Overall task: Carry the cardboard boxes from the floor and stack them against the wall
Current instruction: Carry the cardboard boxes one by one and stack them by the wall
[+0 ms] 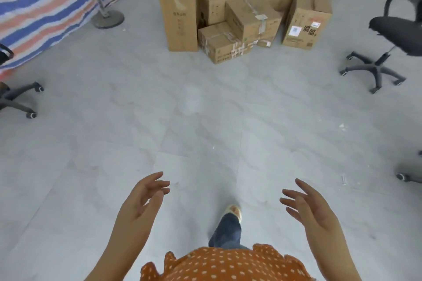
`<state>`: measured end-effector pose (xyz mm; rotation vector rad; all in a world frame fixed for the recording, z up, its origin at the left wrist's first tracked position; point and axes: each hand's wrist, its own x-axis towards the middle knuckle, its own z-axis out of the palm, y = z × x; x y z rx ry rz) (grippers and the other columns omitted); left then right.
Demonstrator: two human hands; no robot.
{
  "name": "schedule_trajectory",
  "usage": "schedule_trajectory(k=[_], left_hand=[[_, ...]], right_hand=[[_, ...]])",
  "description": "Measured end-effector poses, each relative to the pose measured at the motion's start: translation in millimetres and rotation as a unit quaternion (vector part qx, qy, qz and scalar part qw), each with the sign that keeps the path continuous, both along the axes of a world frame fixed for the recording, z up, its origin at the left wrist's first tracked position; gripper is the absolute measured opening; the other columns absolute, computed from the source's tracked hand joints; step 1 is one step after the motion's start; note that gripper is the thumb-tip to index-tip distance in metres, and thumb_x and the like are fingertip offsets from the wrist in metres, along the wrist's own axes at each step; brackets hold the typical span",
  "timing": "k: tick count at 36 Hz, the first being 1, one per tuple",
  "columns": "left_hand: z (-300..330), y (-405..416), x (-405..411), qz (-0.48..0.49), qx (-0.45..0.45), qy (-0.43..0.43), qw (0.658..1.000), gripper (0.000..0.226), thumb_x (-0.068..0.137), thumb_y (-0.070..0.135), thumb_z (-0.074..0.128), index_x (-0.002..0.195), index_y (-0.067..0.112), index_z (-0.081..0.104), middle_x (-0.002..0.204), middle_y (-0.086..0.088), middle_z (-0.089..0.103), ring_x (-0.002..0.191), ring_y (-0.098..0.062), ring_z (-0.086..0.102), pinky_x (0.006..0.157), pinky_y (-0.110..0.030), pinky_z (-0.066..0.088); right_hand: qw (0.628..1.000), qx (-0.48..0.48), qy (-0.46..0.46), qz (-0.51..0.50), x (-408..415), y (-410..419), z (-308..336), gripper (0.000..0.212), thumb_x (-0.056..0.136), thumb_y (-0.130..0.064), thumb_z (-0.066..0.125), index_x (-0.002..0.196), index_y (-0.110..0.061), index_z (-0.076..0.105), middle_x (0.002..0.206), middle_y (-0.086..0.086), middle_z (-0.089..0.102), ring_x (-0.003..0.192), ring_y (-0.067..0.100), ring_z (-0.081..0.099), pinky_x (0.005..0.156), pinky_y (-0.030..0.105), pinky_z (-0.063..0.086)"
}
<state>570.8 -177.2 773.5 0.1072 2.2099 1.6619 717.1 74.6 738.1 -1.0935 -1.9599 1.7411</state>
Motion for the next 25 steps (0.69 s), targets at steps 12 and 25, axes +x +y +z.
schedule_trajectory(k=[12, 25], left_hand=[[11, 201, -142, -0.043, 0.006, -0.016, 0.999, 0.034, 0.068, 0.051, 0.055, 0.1, 0.049, 0.062, 0.101, 0.013, 0.069, 0.097, -0.006, 0.066, 0.097, -0.042, 0.048], [-10, 394, -335, -0.066, -0.008, -0.034, 0.997, 0.044, 0.062, 0.066, 0.064, 0.101, 0.046, 0.063, 0.101, 0.015, 0.069, 0.096, -0.006, 0.066, 0.098, -0.046, 0.047]], right_hand=[[0.999, -0.009, 0.013, -0.043, -130, 188, 22, 0.03, 0.098, -0.01, 0.045, 0.118, -0.028, 0.058, 0.102, -0.006, 0.072, 0.094, 0.012, 0.069, 0.086, 0.024, 0.053], [0.996, 0.008, 0.004, -0.084, -300, 372, -1, 0.03, 0.099, -0.011, 0.044, 0.119, -0.03, 0.057, 0.103, -0.009, 0.071, 0.095, 0.011, 0.069, 0.087, 0.025, 0.053]])
